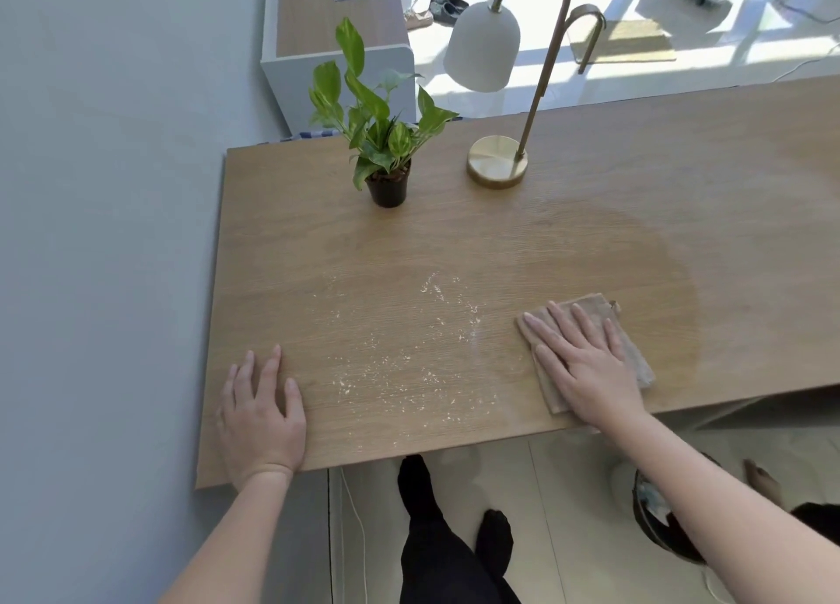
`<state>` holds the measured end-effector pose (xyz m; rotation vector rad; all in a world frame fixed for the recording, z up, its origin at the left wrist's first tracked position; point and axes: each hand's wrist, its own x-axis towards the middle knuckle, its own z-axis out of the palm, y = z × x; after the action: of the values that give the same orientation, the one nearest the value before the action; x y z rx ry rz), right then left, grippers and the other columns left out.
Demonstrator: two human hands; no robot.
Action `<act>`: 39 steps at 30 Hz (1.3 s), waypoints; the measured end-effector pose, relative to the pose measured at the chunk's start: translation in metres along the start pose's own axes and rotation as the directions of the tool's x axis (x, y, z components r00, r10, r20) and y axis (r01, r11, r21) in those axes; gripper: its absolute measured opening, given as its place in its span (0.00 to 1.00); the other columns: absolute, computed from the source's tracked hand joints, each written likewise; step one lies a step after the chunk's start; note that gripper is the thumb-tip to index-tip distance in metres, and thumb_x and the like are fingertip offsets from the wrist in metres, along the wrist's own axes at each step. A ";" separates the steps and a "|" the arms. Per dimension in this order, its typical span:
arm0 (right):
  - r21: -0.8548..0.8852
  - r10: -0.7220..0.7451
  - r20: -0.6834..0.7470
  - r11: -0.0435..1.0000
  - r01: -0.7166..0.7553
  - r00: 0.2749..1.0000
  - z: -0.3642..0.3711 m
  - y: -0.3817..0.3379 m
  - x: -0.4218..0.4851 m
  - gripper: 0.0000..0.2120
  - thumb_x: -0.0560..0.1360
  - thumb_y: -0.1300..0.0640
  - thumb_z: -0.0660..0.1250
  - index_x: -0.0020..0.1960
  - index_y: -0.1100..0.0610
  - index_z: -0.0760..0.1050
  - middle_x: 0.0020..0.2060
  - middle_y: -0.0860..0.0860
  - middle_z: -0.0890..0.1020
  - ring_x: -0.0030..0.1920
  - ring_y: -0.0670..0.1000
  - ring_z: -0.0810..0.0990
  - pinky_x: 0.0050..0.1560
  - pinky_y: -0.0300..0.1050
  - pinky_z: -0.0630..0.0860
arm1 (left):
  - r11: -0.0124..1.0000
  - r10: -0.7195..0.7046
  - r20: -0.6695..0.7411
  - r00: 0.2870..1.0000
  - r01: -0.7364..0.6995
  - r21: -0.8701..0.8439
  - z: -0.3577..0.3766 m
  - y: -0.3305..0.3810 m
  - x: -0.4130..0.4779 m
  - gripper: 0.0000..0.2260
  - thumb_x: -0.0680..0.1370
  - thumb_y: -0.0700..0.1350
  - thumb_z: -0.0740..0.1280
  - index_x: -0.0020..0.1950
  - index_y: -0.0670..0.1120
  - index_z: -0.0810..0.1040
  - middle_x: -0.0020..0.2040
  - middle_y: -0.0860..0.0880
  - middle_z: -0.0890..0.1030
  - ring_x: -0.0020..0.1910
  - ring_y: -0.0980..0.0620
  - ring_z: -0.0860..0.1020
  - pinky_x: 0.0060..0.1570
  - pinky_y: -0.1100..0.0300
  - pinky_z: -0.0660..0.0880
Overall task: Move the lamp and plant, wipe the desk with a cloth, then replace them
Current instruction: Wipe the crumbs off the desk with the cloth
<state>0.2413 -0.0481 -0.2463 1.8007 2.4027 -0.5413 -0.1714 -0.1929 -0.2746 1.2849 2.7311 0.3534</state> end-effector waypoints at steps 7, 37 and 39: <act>-0.017 -0.252 0.091 0.967 0.254 0.964 0.022 -0.046 -0.030 0.23 0.87 0.34 0.40 0.81 0.24 0.40 0.85 0.36 0.42 0.85 0.47 0.34 0.84 0.59 0.33 | 1.000 -0.003 0.006 1.000 0.003 -0.002 0.000 0.002 -0.005 0.23 0.85 0.53 0.63 0.81 0.56 0.71 0.83 0.47 0.68 0.83 0.43 0.62 0.78 0.39 0.64; -0.003 -0.133 0.028 0.991 0.133 0.991 0.010 -0.049 0.026 0.24 0.86 0.33 0.38 0.82 0.25 0.40 0.85 0.36 0.41 0.85 0.47 0.35 0.84 0.59 0.34 | 1.000 0.004 -0.004 1.000 -0.004 -0.001 0.001 -0.001 -0.004 0.23 0.86 0.55 0.59 0.82 0.57 0.70 0.83 0.48 0.68 0.83 0.44 0.63 0.77 0.38 0.66; -0.018 -0.206 0.055 0.978 0.207 0.977 0.004 -0.023 0.010 0.24 0.86 0.33 0.39 0.82 0.25 0.41 0.84 0.34 0.43 0.85 0.44 0.36 0.85 0.57 0.35 | 1.000 0.010 -0.006 1.000 -0.010 -0.004 0.001 -0.001 -0.002 0.22 0.86 0.55 0.61 0.82 0.57 0.71 0.83 0.48 0.69 0.83 0.44 0.63 0.77 0.39 0.66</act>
<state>0.2164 -0.0454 -0.2477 1.5159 2.5644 -0.5692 -0.1706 -0.1955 -0.2754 1.2987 2.7285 0.3633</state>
